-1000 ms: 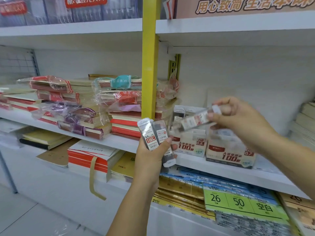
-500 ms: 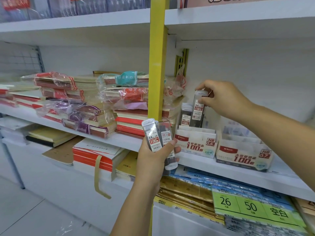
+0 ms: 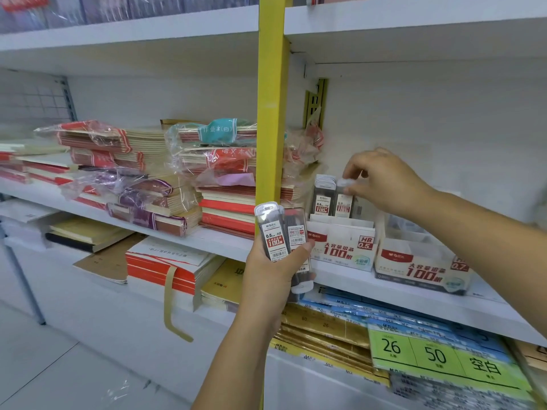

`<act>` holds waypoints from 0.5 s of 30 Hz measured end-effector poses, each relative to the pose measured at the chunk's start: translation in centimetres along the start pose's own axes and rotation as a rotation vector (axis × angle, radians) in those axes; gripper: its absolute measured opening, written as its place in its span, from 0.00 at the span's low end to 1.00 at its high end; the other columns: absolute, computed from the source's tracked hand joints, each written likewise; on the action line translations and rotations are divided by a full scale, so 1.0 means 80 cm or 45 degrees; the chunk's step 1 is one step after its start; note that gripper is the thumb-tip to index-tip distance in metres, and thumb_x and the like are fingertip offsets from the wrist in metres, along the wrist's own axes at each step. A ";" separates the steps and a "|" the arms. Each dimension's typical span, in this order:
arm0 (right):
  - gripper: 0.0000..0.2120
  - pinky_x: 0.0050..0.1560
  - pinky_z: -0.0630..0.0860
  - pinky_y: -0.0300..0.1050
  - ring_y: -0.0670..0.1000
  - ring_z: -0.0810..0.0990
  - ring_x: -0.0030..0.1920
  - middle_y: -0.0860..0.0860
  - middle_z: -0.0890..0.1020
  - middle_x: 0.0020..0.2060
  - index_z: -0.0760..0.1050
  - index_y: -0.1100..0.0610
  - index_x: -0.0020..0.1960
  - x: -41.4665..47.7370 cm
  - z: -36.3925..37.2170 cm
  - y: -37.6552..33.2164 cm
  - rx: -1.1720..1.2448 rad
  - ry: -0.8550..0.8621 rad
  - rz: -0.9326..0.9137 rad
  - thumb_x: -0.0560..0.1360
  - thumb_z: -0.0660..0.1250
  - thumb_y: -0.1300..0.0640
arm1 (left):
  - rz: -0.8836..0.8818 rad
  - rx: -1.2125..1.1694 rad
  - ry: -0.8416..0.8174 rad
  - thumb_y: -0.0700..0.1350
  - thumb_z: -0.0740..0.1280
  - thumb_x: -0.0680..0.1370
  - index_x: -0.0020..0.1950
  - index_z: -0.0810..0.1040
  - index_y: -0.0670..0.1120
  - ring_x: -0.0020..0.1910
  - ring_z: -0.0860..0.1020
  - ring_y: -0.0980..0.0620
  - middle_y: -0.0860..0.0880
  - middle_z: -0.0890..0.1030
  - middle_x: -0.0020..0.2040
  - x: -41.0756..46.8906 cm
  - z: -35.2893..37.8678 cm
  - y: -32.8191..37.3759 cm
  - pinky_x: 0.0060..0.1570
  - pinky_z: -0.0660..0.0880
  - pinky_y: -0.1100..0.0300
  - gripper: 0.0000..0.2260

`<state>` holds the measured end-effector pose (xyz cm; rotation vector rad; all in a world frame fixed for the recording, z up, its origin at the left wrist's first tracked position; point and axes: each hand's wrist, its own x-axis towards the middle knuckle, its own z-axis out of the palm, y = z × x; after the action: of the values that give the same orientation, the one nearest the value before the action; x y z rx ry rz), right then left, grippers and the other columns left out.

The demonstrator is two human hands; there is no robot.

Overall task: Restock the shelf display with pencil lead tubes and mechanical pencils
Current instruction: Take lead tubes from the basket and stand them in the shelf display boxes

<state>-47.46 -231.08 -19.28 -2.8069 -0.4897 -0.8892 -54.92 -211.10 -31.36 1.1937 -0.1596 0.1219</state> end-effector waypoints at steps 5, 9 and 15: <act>0.10 0.51 0.69 0.46 0.52 0.70 0.55 0.51 0.79 0.51 0.81 0.51 0.56 0.003 0.005 0.005 -0.177 -0.009 0.005 0.74 0.70 0.55 | -0.025 0.034 -0.008 0.49 0.76 0.75 0.53 0.78 0.63 0.39 0.87 0.49 0.57 0.87 0.48 -0.002 -0.003 0.002 0.27 0.76 0.63 0.13; 0.14 0.56 0.70 0.48 0.53 0.69 0.58 0.52 0.76 0.53 0.79 0.52 0.61 -0.003 0.001 -0.003 -0.248 -0.016 0.055 0.76 0.68 0.52 | -0.020 0.042 -0.005 0.46 0.76 0.75 0.54 0.79 0.61 0.43 0.87 0.49 0.56 0.87 0.48 -0.005 -0.003 0.006 0.27 0.76 0.65 0.13; 0.06 0.40 0.73 0.29 0.34 0.78 0.44 0.34 0.79 0.40 0.75 0.35 0.49 -0.068 -0.022 -0.064 0.542 -0.074 0.023 0.73 0.67 0.45 | 0.016 0.083 -0.093 0.47 0.76 0.74 0.55 0.80 0.58 0.46 0.87 0.49 0.54 0.87 0.49 -0.012 -0.001 0.012 0.28 0.76 0.65 0.13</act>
<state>-54.39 -228.11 -20.78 -2.4480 -0.5825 -0.6130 -55.98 -210.68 -30.70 1.2626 -0.2289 0.0954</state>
